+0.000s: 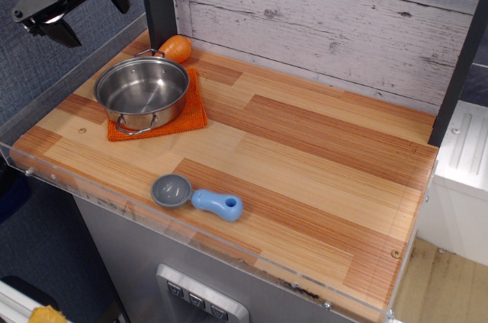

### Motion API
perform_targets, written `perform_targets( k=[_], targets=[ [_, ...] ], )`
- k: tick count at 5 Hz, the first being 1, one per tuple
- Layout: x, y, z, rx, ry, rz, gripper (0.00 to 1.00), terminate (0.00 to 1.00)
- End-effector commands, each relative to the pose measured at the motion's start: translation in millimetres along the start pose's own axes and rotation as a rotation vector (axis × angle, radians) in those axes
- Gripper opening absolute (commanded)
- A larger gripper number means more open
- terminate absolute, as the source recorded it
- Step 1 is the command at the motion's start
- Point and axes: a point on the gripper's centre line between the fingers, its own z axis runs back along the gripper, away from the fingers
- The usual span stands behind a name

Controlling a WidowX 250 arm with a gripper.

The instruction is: Move the spoon to the right of the pot.

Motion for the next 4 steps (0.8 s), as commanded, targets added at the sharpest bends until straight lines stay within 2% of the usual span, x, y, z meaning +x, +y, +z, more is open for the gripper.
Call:
perform_targets(
  k=[1,4],
  targets=[
    [0.0,0.0,0.0,0.0,0.0,0.0,1.0,0.0],
    [-72.7,3.4,19.0,0.122,0.122,0.212,1.0,0.0]
  ],
)
